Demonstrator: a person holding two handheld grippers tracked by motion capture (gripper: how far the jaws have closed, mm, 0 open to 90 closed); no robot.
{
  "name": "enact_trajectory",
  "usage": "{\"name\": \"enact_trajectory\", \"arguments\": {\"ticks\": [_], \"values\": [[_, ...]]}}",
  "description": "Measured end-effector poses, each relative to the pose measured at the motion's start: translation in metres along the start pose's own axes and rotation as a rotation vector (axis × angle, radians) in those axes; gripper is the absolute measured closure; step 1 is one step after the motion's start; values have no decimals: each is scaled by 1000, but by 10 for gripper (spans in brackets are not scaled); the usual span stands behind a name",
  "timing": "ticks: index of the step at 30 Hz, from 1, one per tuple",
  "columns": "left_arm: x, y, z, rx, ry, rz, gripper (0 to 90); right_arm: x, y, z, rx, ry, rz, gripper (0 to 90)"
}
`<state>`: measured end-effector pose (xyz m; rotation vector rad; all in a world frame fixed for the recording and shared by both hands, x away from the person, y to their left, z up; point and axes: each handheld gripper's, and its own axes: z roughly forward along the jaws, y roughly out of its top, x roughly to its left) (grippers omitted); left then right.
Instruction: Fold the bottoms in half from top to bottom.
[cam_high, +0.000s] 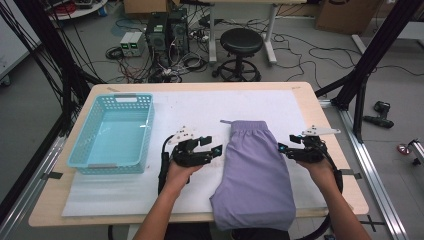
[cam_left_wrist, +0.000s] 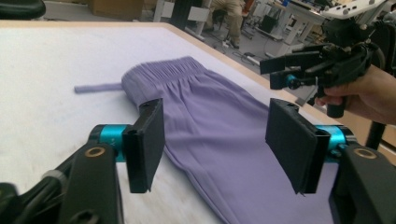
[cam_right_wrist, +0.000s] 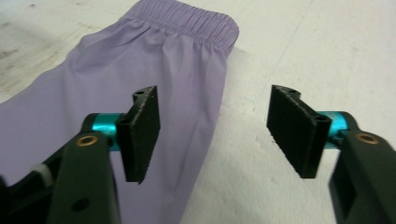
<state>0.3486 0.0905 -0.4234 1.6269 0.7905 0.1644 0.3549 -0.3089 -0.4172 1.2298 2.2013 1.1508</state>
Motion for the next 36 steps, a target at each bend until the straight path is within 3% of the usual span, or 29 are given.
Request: {"name": "enact_trajectory", "arguments": {"ticks": [5,8,10,14,18,23,25,29,33,36], "values": [[12,6,23,43,41,8,349,-7,6,15,36,-7,25,224],[18,5,38,77,85,-15,347,-10,6,25,78,-5,41,215],[19,3,48,109,83,-26,347,-12,5,31,104,5,32,218],[19,-2,66,174,103,-61,391,-17,3,42,157,-14,67,346],[17,-6,81,243,145,-81,413,-17,3,43,126,-32,93,478],[11,-12,95,308,162,-82,427,-20,2,44,143,-19,103,538],[9,-13,98,324,183,-60,469,-19,1,46,148,-13,97,550],[8,-13,98,327,199,-63,547,-18,1,53,146,8,102,572],[4,-13,101,359,198,-15,739,-12,4,63,137,20,95,583],[6,-13,102,362,182,-35,860,-8,7,67,146,3,58,678]]}}
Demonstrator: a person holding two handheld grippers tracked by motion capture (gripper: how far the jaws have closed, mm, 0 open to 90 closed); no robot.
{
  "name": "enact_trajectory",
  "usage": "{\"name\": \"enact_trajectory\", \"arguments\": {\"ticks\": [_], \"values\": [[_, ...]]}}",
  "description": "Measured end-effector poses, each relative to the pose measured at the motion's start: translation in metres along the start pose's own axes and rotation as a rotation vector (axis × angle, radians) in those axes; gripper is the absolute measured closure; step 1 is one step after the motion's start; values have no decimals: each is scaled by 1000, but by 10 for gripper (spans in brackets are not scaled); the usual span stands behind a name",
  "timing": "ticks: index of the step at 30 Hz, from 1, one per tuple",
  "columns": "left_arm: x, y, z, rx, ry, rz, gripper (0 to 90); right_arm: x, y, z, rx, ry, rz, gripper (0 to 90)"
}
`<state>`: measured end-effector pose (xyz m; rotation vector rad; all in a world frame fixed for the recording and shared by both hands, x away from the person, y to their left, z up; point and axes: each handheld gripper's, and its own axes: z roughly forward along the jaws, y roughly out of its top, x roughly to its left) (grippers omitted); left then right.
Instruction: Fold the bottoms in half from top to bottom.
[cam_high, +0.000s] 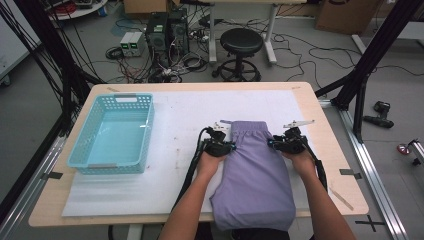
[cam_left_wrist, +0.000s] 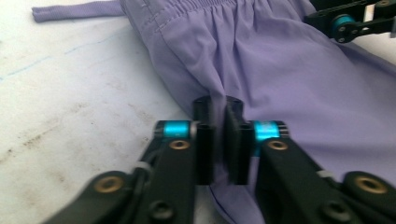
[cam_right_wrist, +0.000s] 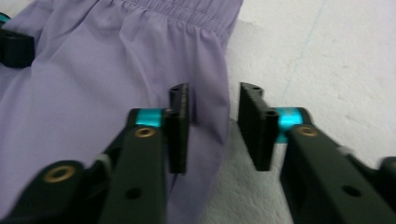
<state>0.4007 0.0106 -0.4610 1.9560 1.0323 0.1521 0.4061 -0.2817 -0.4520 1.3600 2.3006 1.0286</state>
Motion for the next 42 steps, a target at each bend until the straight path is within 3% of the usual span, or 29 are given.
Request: {"name": "enact_trajectory", "arguments": {"ticks": [3,4,8,16,19,23,26,31,40,42], "values": [[3,0,-1,0,-21,-28,870,7,3,3,17,-6,-45,827],[5,0,-1,-3,-28,-35,871,9,5,3,33,12,-44,874],[7,-1,-5,-39,-60,-61,871,14,8,0,59,32,-63,892],[-6,6,-30,-150,-118,-42,872,13,3,-31,-64,79,2,892],[-11,1,-38,-205,-154,-45,871,16,-4,-42,-109,101,10,892],[-16,-8,-47,-236,-197,-22,870,21,-13,-55,-152,122,-4,893],[-20,-13,-54,-272,-240,-8,867,21,-21,-64,-184,133,18,892],[-31,-23,-65,-273,-262,31,867,26,-33,-79,-225,167,34,892],[-43,-57,-78,-211,-282,89,848,51,-64,-103,-236,199,-53,892],[-43,-60,-80,-198,-289,90,801,56,-73,-104,-218,207,-83,892]]}}
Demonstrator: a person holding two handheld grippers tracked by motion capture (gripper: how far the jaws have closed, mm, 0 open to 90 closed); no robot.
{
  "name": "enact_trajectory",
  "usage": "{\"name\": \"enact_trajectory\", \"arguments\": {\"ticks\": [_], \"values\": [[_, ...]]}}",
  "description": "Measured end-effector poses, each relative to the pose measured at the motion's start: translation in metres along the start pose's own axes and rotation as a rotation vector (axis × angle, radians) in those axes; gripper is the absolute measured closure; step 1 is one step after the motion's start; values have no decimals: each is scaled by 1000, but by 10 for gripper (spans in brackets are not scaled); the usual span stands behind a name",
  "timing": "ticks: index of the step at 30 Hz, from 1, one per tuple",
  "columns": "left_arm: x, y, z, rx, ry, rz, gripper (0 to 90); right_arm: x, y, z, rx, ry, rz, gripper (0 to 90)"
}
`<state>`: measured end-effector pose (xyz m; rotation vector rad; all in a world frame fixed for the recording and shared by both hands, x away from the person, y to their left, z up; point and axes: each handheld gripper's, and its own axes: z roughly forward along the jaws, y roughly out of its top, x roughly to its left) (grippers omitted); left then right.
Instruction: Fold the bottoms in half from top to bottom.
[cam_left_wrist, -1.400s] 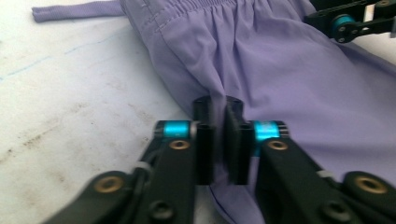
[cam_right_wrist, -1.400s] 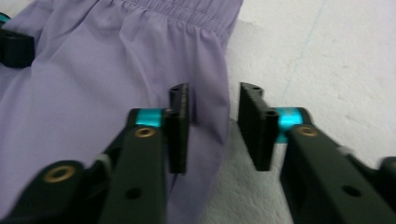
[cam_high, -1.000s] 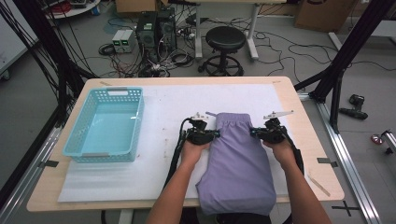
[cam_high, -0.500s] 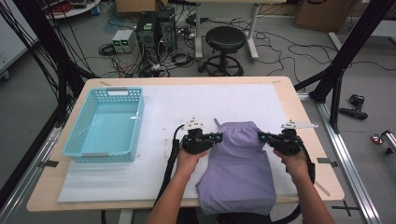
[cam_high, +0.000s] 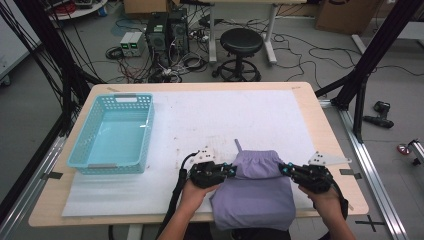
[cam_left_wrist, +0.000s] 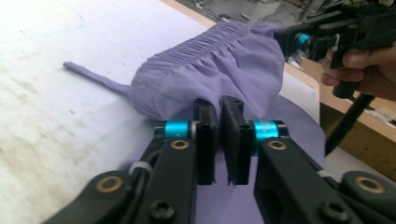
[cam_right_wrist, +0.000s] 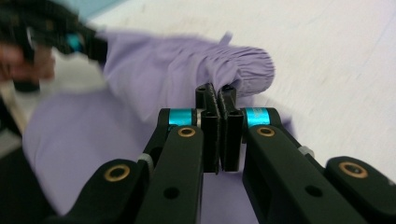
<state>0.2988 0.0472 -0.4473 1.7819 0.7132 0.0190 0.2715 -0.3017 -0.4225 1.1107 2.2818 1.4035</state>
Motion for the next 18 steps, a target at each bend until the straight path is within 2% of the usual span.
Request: {"name": "enact_trajectory", "arguments": {"ticks": [2,3,5,6,9,10,11,15,16,18], "values": [[1,1,-4,-6,18,-16,667,4,-7,-1,43,7,-23,892],[2,1,-6,-20,23,-20,628,6,-10,-2,55,7,-37,892],[4,3,-10,-40,33,-26,606,6,-13,-4,64,6,-44,892],[7,6,-14,-56,49,-32,568,5,-18,-6,89,29,-51,891],[13,9,-22,-83,72,-31,554,7,-20,-6,125,54,-81,875],[15,10,-25,-90,82,-29,549,8,-20,-7,127,68,-84,841],[17,10,-29,-101,91,-31,545,7,-19,-9,114,60,-80,762],[24,11,-37,-123,117,-39,543,-3,-4,-17,4,26,26,575],[24,11,-38,-125,121,-41,543,-5,1,-15,-9,10,42,523],[25,10,-40,-129,122,-40,543,-11,13,-6,-1,-7,66,457]]}}
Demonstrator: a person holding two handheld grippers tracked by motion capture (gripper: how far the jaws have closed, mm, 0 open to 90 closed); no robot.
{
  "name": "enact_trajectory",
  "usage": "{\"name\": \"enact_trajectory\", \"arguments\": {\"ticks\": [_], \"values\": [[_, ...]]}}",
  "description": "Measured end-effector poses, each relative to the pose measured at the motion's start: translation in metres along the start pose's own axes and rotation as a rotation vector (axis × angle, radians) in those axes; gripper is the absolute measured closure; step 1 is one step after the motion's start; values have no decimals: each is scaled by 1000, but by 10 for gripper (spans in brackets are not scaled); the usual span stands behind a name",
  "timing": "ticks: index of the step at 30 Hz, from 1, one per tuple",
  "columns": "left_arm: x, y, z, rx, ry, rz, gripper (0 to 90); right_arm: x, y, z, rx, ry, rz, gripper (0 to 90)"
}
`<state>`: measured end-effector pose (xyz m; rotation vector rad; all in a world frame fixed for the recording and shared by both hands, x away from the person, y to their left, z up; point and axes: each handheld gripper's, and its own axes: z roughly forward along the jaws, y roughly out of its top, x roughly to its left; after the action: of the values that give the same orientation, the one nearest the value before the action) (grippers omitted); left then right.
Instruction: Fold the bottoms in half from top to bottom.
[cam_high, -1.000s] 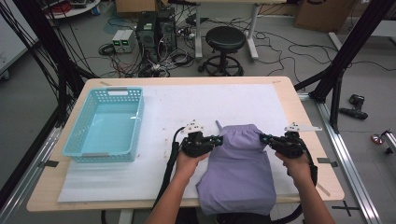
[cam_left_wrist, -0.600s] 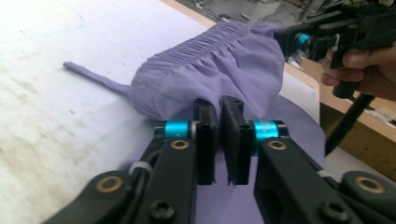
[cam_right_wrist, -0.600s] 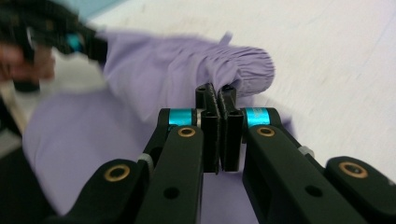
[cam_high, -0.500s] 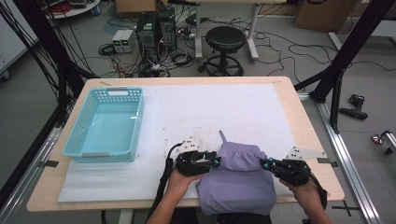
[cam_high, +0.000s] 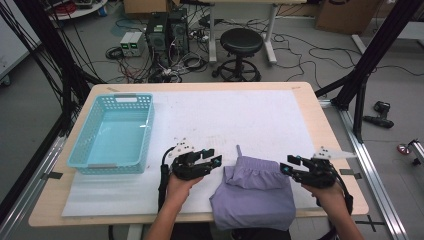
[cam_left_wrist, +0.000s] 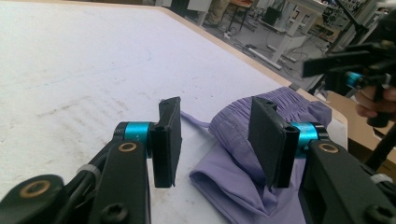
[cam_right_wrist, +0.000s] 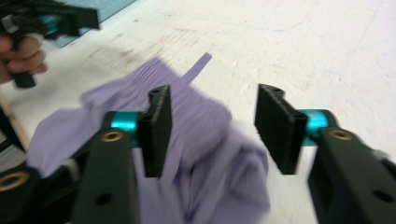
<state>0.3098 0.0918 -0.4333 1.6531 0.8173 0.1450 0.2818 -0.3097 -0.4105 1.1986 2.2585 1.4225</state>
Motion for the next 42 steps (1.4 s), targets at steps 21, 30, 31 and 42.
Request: {"name": "enact_trajectory", "arguments": {"ticks": [21,30,31,42], "values": [[6,-4,-15,-12,30,-19,547,18,-1,33,147,249,-118,688],[1,-3,-8,3,30,-10,544,24,-4,-7,2,317,-82,640],[0,-3,-7,7,27,-9,544,21,-3,-9,-15,281,-69,649],[0,-7,4,44,35,-9,544,-2,2,36,106,-100,-68,591]]}}
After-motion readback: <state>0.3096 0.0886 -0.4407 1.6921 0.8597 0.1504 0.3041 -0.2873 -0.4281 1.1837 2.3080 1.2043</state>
